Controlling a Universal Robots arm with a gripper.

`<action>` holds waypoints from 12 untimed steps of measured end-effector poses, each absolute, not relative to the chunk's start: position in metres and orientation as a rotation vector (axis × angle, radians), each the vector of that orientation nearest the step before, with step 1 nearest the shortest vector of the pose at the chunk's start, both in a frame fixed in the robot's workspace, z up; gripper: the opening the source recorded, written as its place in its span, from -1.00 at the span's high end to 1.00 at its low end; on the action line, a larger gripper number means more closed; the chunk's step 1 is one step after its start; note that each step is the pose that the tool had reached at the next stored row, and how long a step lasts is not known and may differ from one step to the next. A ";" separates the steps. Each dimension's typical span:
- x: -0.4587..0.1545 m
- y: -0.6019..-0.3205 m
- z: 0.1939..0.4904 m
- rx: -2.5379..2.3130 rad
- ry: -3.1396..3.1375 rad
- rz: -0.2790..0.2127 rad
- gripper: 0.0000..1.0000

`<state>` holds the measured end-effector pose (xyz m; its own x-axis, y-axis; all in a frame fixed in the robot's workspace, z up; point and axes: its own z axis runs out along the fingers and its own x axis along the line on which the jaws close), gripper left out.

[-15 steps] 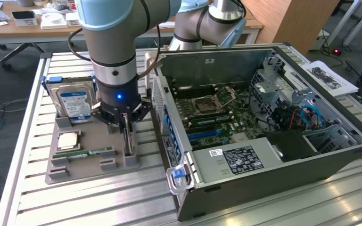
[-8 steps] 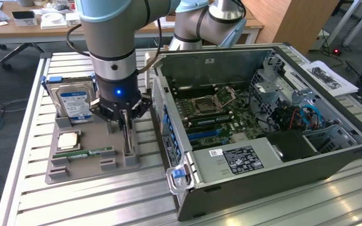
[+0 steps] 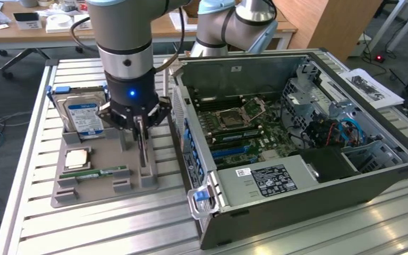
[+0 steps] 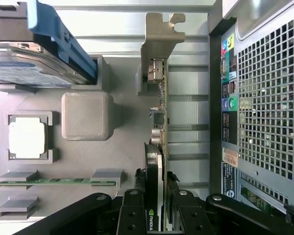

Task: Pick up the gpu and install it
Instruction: 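Pick up the gpu and move the gpu toward the slot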

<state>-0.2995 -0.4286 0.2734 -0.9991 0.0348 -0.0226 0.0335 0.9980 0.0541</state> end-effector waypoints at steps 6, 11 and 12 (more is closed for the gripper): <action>-0.299 -0.429 0.296 0.053 3.116 0.084 0.47; -0.299 -0.429 0.318 0.053 3.116 0.084 0.47; -0.299 -0.429 0.322 0.053 3.116 0.084 0.47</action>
<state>-0.2995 -0.4286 0.3216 -0.9991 0.0348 -0.0228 0.0336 0.9980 0.0541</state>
